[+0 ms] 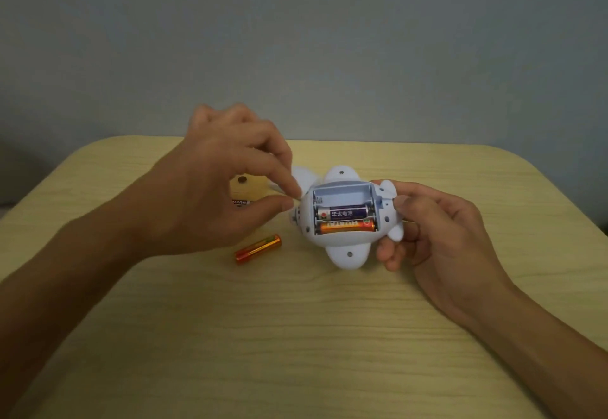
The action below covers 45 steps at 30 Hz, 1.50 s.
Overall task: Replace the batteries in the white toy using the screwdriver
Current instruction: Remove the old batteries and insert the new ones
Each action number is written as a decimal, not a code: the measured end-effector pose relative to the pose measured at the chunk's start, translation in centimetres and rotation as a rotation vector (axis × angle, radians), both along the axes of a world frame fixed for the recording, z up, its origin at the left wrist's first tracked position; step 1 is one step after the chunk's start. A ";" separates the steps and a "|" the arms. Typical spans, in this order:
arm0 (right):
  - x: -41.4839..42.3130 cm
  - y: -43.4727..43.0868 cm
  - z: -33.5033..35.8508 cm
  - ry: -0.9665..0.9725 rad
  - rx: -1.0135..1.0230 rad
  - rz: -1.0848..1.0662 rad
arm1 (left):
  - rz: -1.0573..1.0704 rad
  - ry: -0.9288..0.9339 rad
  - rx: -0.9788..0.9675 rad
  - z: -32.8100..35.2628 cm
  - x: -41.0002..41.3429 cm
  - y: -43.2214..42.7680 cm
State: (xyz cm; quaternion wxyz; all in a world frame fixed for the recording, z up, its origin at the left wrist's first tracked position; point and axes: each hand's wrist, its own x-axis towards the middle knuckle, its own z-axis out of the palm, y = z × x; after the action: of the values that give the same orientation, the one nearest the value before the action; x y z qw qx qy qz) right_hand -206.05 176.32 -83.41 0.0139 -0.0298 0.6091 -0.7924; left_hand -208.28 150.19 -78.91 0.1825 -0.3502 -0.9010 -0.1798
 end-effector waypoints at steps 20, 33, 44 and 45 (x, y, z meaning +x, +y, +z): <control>-0.1 0.1 0.0 0.014 0.007 0.004 | -0.008 -0.197 -0.006 -1.2 -0.1 -0.7; 0.1 0.1 0.0 0.060 0.067 0.088 | -0.013 -0.093 0.096 -1.1 0.3 2.6; 0.1 0.0 -0.1 0.072 0.100 0.123 | 0.008 -0.012 0.143 -1.5 1.0 4.0; 0.1 0.0 -0.1 0.076 0.105 0.127 | -0.001 0.016 0.147 -1.5 1.0 4.1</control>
State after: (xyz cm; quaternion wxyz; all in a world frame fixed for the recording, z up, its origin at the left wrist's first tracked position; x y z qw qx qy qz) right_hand -205.94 176.30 -83.55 0.0426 -0.0978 0.6469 -0.7551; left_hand -207.26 154.32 -80.45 0.2147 -0.3378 -0.8836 -0.2428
